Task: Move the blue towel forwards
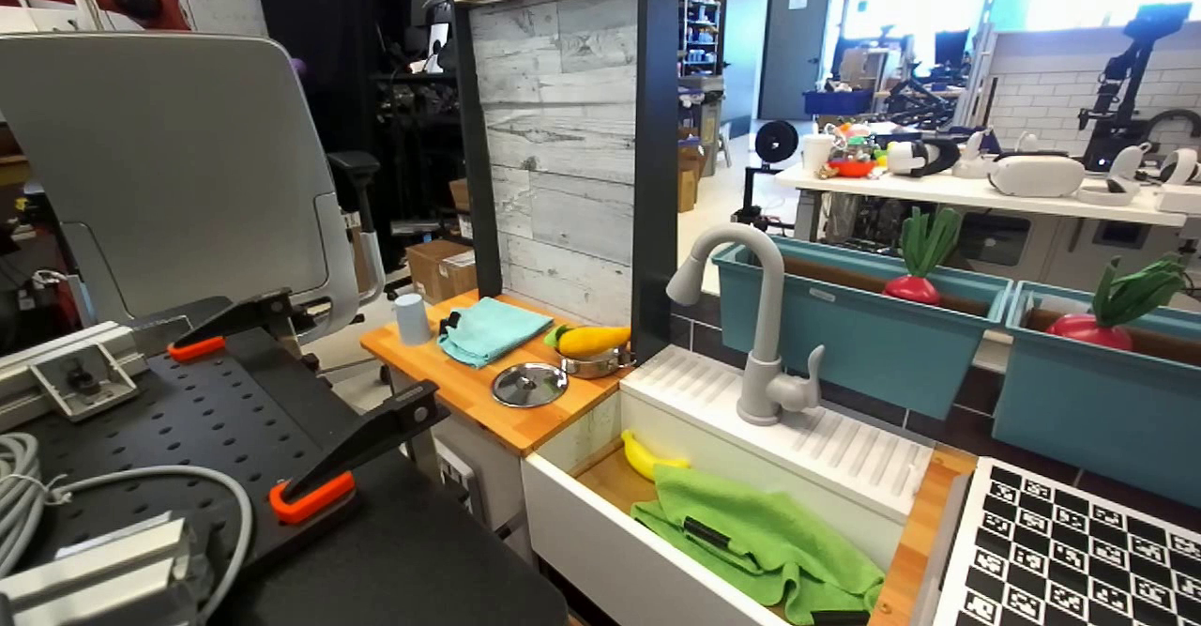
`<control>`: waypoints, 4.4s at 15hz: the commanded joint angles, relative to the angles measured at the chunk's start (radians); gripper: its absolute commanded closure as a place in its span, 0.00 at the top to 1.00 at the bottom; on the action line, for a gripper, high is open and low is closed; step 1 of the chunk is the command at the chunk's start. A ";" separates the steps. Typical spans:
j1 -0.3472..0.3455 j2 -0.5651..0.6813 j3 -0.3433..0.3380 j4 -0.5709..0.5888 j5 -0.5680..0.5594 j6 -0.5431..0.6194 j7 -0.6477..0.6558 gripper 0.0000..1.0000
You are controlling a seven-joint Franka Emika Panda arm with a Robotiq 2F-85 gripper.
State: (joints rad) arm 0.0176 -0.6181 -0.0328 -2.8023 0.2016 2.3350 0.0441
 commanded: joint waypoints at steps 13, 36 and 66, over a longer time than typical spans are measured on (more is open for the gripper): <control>0.113 1.023 0.134 0.424 0.220 0.527 0.136 1.00; 0.339 1.688 -0.039 1.236 0.028 0.296 0.558 1.00; 0.392 1.727 -0.059 1.158 -0.116 0.304 0.567 1.00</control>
State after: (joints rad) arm 0.4020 1.1356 -0.0842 -1.5724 0.1049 2.6111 0.6133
